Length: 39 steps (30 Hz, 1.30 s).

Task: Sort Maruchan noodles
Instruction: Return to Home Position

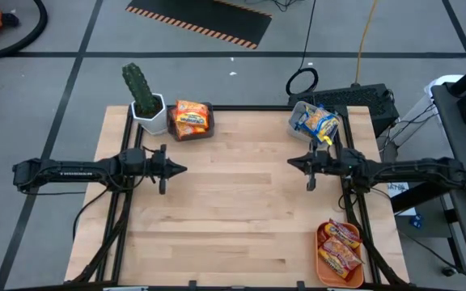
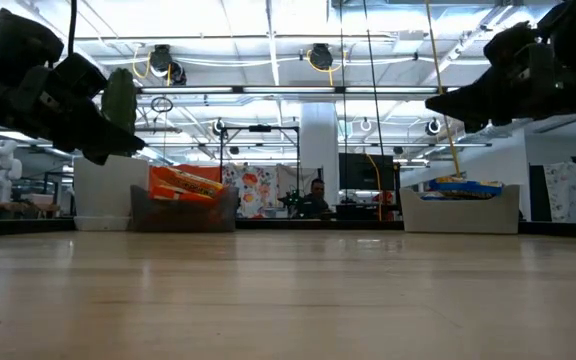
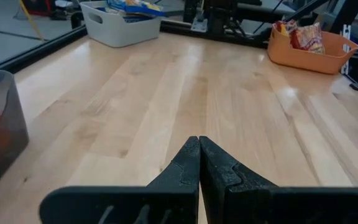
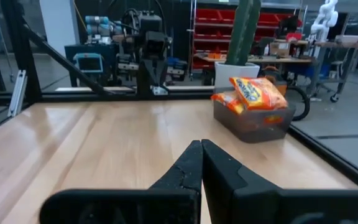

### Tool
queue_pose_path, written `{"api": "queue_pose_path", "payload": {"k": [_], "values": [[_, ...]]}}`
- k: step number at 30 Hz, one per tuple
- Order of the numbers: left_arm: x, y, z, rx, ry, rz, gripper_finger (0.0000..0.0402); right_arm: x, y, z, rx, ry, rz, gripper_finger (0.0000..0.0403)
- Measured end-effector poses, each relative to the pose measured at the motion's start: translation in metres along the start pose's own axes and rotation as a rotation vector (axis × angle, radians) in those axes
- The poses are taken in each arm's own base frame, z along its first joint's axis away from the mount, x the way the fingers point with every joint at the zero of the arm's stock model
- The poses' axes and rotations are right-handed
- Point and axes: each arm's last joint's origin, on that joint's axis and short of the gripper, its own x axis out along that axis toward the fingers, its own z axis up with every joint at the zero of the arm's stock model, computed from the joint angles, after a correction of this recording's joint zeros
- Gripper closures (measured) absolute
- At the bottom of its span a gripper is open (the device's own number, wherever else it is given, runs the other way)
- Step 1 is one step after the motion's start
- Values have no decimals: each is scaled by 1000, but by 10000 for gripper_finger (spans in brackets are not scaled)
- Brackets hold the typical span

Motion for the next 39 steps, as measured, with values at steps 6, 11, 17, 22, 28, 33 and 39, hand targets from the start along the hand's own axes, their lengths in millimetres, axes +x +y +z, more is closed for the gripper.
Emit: {"api": "queue_pose_path", "payload": {"k": [6,11,17,22,28,33,39], "values": [[0,0,1,2,-6,1,401,-5,0,3,-8,-22,0,403],[0,-1,1,40,-8,-20,401,-11,0,4,-7,-17,0,403],[-3,0,2,78,-20,-17,401,-19,-1,7,-15,-43,-30,403],[-9,1,4,94,-47,2,401,-25,-3,9,-60,-67,-112,403],[-16,2,3,97,-51,25,401,-31,-2,10,-40,-91,-64,403],[-21,2,6,105,-96,41,401,-36,-1,14,-53,-147,-31,403],[-24,1,8,115,-136,43,401,-40,-2,18,-70,-194,-69,403]]}}
